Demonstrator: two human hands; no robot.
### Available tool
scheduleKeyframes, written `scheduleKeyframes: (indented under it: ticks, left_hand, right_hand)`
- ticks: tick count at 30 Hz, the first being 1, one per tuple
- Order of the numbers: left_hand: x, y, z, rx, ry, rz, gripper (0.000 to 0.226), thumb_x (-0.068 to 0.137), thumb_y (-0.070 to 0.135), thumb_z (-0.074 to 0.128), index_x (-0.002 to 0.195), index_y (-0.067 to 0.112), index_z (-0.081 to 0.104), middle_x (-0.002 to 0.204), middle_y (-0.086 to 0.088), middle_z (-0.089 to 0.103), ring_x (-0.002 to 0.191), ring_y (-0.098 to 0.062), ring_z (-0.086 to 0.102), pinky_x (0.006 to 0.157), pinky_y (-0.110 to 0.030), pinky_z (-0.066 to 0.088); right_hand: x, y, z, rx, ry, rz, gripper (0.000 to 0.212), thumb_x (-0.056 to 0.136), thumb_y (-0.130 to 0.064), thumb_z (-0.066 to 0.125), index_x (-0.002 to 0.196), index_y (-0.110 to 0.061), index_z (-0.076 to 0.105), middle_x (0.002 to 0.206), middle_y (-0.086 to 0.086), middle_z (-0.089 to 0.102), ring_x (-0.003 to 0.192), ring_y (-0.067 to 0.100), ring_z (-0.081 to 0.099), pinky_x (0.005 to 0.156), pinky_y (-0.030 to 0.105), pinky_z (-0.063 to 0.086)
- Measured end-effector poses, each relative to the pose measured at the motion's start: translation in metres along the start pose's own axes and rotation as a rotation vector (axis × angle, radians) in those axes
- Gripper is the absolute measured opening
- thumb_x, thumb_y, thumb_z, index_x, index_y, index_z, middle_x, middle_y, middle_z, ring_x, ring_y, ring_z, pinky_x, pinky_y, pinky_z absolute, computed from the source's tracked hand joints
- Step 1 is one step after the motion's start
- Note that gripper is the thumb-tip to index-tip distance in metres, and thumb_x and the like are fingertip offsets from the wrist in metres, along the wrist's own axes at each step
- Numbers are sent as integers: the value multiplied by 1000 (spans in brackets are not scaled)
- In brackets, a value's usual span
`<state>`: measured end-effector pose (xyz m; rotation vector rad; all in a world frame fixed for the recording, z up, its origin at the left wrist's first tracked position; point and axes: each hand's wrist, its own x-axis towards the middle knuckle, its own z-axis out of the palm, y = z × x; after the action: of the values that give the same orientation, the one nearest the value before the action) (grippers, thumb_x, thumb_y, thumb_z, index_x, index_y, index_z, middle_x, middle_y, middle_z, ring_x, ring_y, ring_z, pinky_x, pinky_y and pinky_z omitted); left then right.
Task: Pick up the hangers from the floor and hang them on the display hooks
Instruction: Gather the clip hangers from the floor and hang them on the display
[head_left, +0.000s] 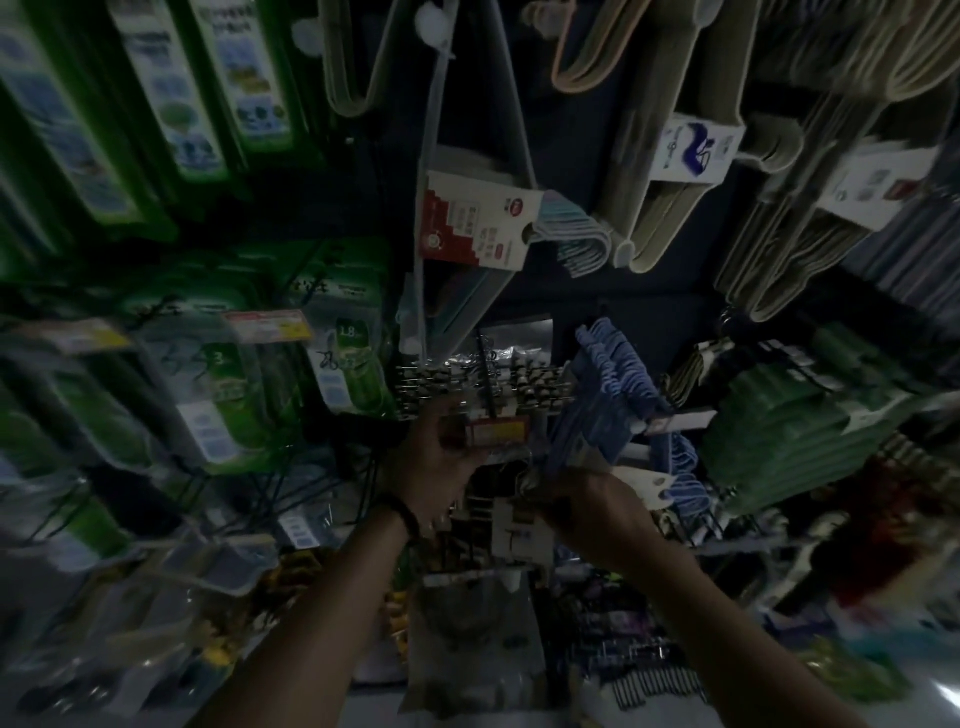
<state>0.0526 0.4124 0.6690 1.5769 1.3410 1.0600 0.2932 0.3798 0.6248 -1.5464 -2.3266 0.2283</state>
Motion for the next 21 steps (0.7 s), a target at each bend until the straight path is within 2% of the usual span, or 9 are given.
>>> scheduleKeyframes:
  ticks: [2,4,6,9,11,13,16,19,21]
  left_hand:
    - [1,0,-2,100,-30,81,66,84,9,86,139,30,55,125,15,66,114,-1,66,93,-17,56]
    - [3,2,-4,235,-6,126,57,83,9,87,131,30,64,121,13,68,116,-6,66,97,-23,56]
    - [6,5,-6,283,11,132,51,81,12,89,126,28,70,120,13,70,113,-3,66,100,-28,56]
    - [9,12,-12,319,-91,140,48,84,16,88,126,31,70,111,23,67,98,17,62,96,-17,53]
    - [11,11,-17,390,-118,166,41,93,25,79,131,35,69,109,25,68,98,17,61,92,-15,52]
    - [14,10,-20,437,-43,205,26,103,35,64,127,34,72,109,18,74,98,7,67,87,-18,54]
    - [26,13,-21,331,95,185,16,105,30,62,109,29,77,103,10,76,91,12,66,81,-13,50]
    - [39,21,-23,397,75,186,19,104,29,63,112,22,78,104,4,76,93,-2,67,83,-22,50]
    - [41,23,-25,425,50,178,23,106,31,61,115,19,78,104,4,75,97,-10,67,84,-26,51]
  right_hand:
    - [4,2,3,-29,48,-67,28,99,-43,60,124,-44,72,114,-12,74,89,13,72,66,30,59]
    - [7,4,4,-54,111,-153,30,97,-45,56,121,-43,74,111,-10,75,85,17,72,61,31,58]
    - [7,6,5,-98,153,-226,32,93,-40,57,119,-41,76,104,-7,74,78,19,72,55,28,53]
    - [11,19,11,-142,210,-315,48,77,-18,81,120,-38,77,97,-5,70,73,17,67,51,25,47]
    - [14,30,17,-163,265,-367,52,78,-13,81,124,-36,75,95,-4,66,71,18,64,53,27,45]
    - [19,38,22,-163,322,-420,43,86,-15,72,125,-33,75,100,-5,60,73,21,62,56,30,46]
    - [31,42,28,-165,411,-487,33,93,-20,64,122,-29,77,100,-5,60,80,23,61,68,35,51]
    - [50,42,29,-207,437,-520,37,92,-15,59,123,-27,76,90,2,67,83,29,64,74,41,57]
    - [66,44,30,-234,443,-530,39,94,-14,57,127,-28,73,98,6,71,95,32,64,83,44,57]
